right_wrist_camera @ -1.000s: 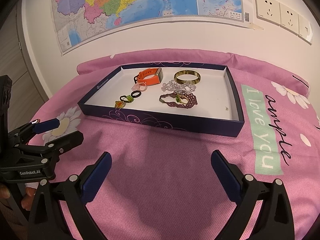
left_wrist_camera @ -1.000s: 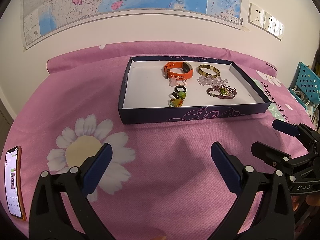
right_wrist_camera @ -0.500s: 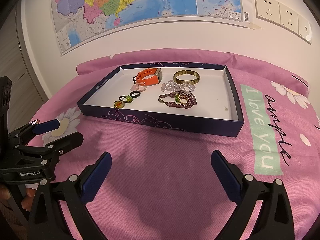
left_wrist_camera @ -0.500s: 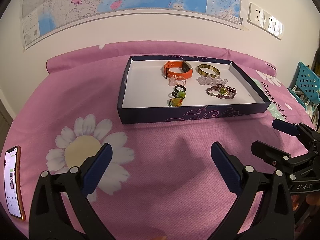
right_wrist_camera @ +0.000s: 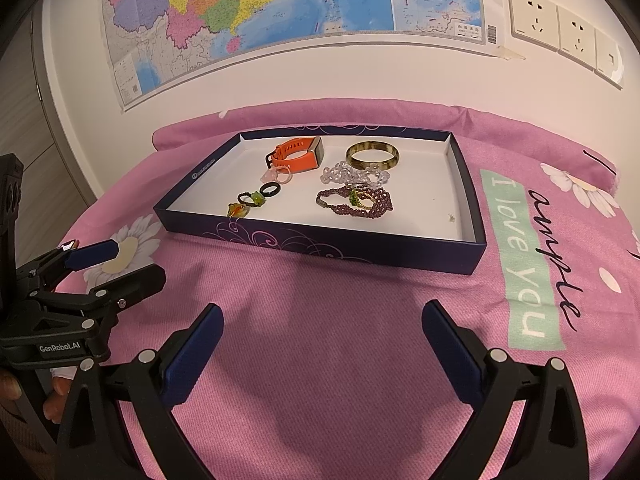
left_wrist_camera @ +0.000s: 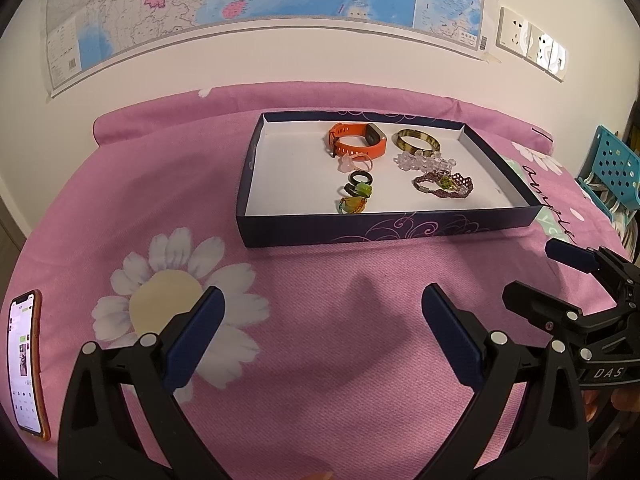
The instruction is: Organize jewelry
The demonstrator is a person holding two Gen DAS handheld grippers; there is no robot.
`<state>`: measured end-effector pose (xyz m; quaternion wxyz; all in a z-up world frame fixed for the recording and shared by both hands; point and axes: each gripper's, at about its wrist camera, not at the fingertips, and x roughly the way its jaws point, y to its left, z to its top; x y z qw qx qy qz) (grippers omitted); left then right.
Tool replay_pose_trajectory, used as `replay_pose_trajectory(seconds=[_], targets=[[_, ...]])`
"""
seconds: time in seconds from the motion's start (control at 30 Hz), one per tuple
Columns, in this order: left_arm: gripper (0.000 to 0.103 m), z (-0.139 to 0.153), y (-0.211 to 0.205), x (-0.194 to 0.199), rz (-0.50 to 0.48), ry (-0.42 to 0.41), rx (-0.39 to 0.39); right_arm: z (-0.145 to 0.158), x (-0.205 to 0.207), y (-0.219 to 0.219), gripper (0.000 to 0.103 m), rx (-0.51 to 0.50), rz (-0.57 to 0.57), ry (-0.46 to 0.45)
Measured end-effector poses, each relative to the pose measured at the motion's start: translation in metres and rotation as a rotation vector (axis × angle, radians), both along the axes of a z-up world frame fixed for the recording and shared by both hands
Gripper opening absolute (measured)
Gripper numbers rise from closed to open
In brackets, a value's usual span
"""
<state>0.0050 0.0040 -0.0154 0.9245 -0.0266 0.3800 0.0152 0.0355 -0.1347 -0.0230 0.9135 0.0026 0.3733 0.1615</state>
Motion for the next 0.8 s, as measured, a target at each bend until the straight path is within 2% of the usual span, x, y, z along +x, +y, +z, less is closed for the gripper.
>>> replay_pose_trajectory(seconds=[0.5,0.6,0.7,0.8], targets=[[0.097,0.001,0.001,-0.002,-0.001,-0.021,0.005,0.001,-0.001,0.0,0.096,0.003,0.005,-0.002],[0.097,-0.001,0.002,0.0,0.002,0.0,0.002,0.0,-0.001,0.0,0.096,0.0,0.008,0.002],[0.097,-0.005,0.007,0.003,0.009,0.029,-0.009,-0.002,0.0,-0.009,0.096,-0.024,0.011,0.027],[0.097,-0.008,0.017,0.002,0.024,0.04,-0.01,-0.006,0.005,-0.035,0.096,-0.094,-0.039,0.05]])
